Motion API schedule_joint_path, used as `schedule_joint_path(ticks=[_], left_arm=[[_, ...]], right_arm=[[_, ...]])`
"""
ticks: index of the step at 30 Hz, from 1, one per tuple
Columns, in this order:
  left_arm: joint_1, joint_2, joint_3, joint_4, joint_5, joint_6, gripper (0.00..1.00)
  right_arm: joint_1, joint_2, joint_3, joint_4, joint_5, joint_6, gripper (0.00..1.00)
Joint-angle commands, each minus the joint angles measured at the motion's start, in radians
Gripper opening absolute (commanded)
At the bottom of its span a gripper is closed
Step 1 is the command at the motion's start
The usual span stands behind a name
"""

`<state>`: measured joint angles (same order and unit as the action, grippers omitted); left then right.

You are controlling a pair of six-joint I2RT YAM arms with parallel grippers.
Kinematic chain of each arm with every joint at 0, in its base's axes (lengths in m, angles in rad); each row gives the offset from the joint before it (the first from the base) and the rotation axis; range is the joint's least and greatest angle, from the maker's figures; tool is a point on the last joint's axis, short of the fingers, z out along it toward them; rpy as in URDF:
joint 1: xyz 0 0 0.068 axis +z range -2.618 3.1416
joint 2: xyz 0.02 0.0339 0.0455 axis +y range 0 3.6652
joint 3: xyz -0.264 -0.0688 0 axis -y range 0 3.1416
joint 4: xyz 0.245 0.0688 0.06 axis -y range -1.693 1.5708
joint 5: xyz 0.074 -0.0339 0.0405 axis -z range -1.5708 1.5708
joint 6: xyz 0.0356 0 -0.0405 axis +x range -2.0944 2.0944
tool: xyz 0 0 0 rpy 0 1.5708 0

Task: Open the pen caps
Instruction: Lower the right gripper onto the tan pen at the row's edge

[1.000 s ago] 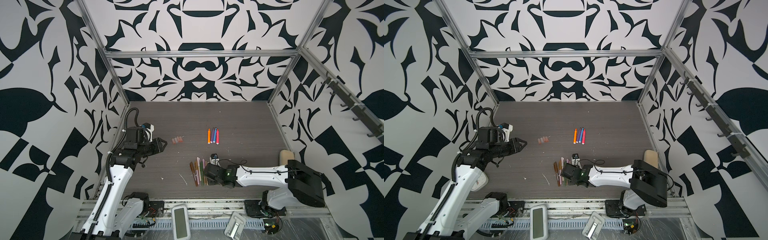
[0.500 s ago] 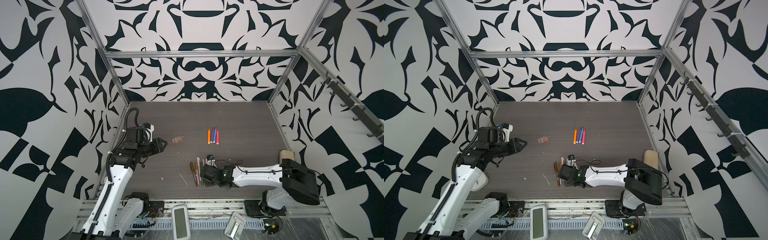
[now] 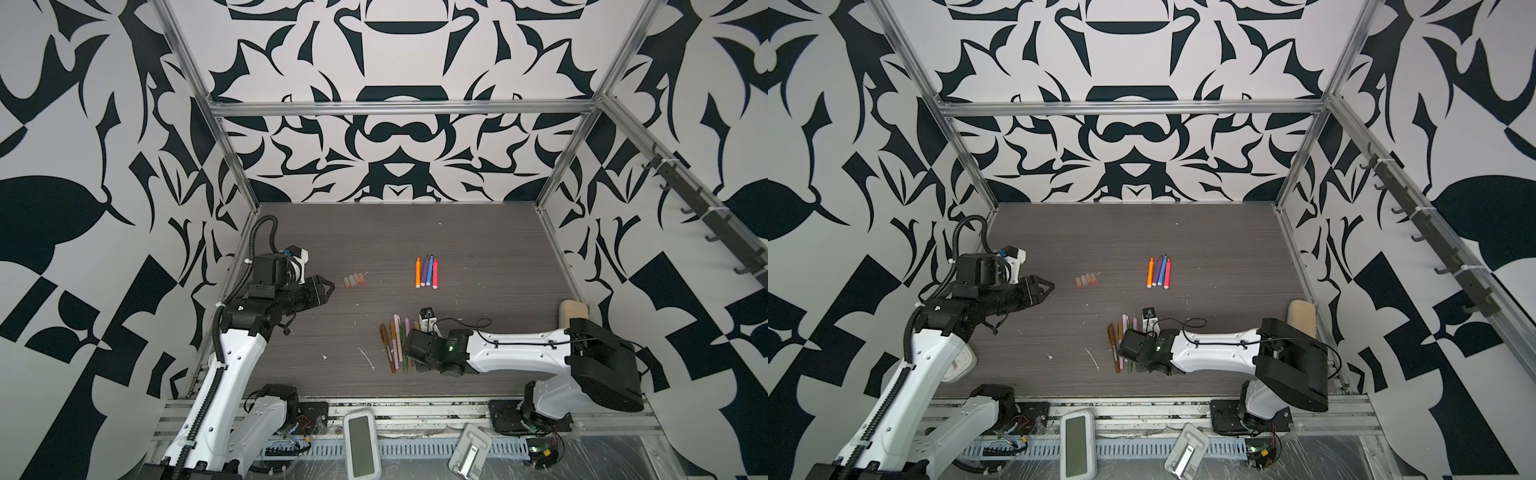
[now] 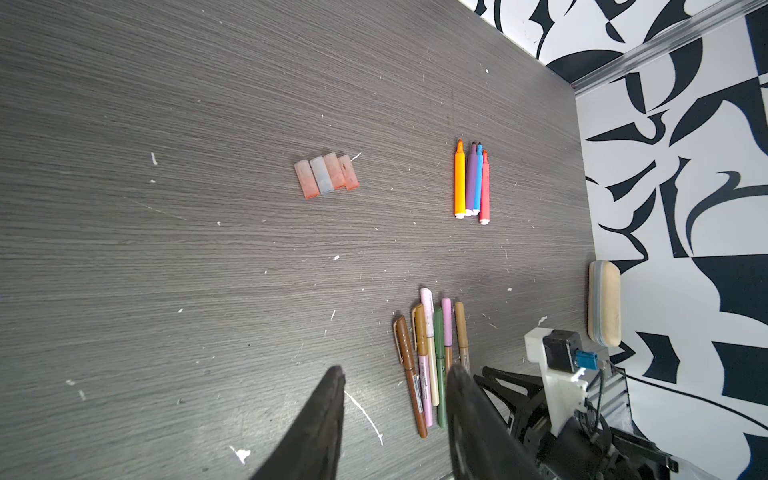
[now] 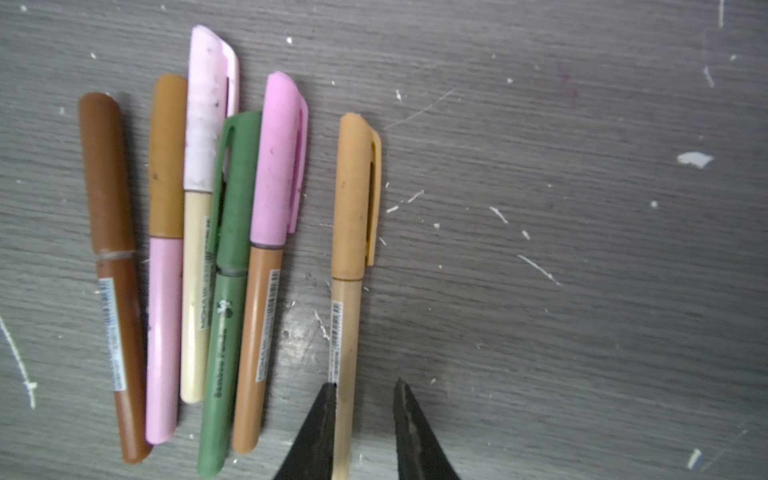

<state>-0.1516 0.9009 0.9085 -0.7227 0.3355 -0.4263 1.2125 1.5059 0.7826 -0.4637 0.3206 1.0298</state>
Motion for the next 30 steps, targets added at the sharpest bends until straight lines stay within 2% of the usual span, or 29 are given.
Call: schedule_joint_path(ticks=[1,7,15,20,25,28,30], left_arm=[[-0.003,0.001,-0.013,-0.020,-0.002,-0.003,0.44],[-0.003,0.007,-0.012,-0.019,-0.001,-0.003,0.44],[-0.003,0.006,-0.013,-0.020,0.001,-0.003,0.44],[-0.004,0.012,-0.014,-0.020,-0.005,-0.011,0.44],[-0.044,0.029,-0.002,-0.012,-0.032,-0.071,0.44],[-0.072,0.044,-0.039,0.087,0.037,-0.163,0.43],[-0.118,0.063,-0.059,0.146,0.033,-0.213,0.43]], right_arm=[[0.003,-0.006,0.009,0.019,-0.002,0.001,0.28],[0.004,0.021,0.006,0.046,-0.038,-0.009,0.28],[0.004,0.051,-0.022,0.048,-0.054,0.046,0.25],[-0.002,0.039,-0.022,0.073,-0.080,0.018,0.16],[-0.089,-0.065,-0.028,0.053,-0.111,-0.063,0.06],[-0.176,-0.173,-0.058,0.038,-0.150,-0.102,0.02],[-0.228,-0.257,-0.085,0.037,-0.178,-0.125,0.02]])
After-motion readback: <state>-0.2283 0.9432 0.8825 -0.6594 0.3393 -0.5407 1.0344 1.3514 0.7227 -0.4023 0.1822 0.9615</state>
